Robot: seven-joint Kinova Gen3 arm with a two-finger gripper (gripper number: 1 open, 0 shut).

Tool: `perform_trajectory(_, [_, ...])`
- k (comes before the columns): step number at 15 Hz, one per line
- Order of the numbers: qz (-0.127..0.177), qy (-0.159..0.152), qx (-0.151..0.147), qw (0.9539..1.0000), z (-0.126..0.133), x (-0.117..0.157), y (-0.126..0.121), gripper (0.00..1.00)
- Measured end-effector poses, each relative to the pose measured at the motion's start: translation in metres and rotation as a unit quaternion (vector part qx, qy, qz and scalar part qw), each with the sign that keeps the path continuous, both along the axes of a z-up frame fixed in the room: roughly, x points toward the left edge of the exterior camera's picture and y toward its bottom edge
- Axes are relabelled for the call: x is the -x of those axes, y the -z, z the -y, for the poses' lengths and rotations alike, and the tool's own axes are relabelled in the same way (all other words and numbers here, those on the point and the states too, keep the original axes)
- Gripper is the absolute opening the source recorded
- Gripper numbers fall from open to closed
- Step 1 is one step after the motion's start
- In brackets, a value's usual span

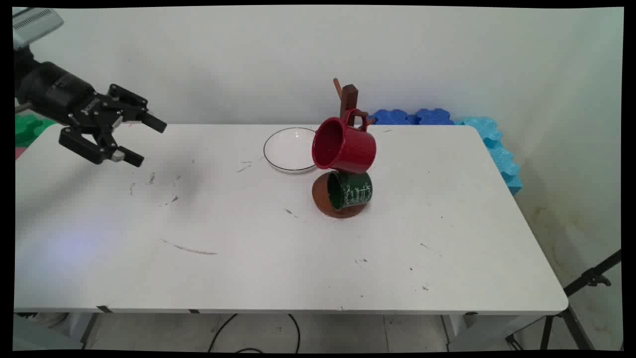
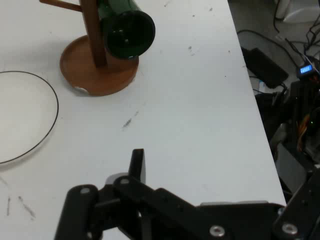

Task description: Pick up the red mug from the rack

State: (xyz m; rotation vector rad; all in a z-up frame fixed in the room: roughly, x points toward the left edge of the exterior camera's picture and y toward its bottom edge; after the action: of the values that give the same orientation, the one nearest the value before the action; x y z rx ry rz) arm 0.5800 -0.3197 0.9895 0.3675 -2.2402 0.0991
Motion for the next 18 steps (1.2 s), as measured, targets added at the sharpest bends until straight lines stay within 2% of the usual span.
perform_trajectory(9, [-0.014, -0.032, -0.014, 0.9993, -0.002, 0.024, 0.006, 1.00])
perform_trajectory(18, [-0.034, -0.071, -0.021, 0.9967, -0.004, 0.078, 0.011, 1.00])
